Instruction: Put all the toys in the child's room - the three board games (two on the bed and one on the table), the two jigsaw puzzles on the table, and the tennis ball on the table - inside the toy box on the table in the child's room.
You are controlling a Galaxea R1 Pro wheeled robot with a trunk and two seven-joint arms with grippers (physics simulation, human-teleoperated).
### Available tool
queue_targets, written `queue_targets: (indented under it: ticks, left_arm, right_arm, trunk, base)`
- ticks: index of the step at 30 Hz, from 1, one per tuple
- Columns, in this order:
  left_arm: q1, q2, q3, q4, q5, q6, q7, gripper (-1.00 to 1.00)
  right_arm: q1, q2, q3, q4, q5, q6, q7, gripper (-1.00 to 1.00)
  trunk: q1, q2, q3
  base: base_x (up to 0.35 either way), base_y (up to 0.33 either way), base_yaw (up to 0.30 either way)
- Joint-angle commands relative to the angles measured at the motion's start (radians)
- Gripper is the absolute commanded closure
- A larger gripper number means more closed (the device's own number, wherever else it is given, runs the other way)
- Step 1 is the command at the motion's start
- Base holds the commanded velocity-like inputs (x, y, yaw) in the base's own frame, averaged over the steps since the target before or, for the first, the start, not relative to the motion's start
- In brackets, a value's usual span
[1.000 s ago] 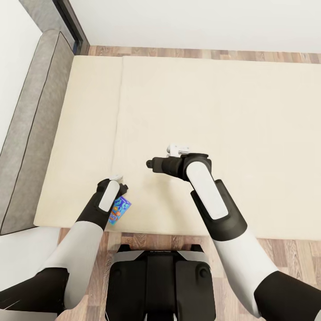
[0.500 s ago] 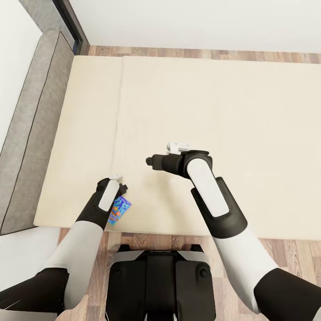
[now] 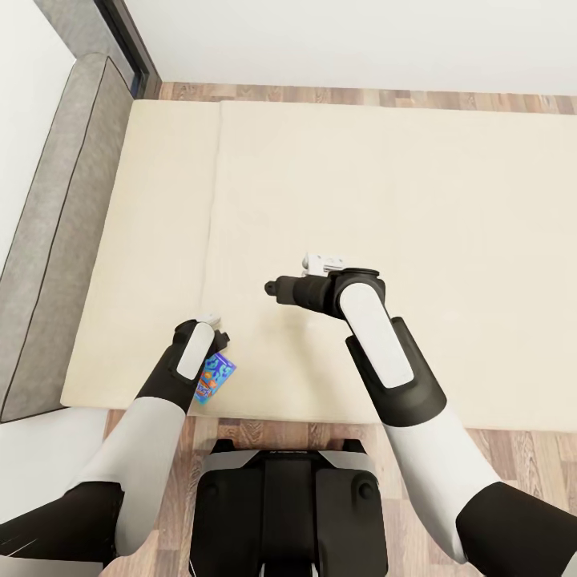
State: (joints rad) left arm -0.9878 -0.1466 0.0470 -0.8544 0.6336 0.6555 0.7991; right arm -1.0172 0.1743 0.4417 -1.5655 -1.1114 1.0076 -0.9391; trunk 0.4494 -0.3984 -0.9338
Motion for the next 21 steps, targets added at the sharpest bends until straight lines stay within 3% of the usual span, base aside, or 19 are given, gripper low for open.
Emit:
queue_targets:
  ticks: [1,21]
  left_arm:
    - [-0.001,-0.001,0.002,-0.001,0.009,0.003,0.008,-1.00]
    - [-0.001,-0.001,0.002,-0.002,0.011,0.022,0.008,-1.00]
  right_arm:
    - [-0.001,0.000,0.000,-0.001,-0.008,0.004,-0.010,-1.00]
    - [0.000,0.000,0.000,-0.001,-0.008,0.005,-0.011,-1.00]
  trunk:
    - [0.001,-0.002,-0.001]
    - [0.001,-0.002,-0.001]
  base:
    - [0.000,0.000,0.000]
    - [0.000,0.000,0.000]
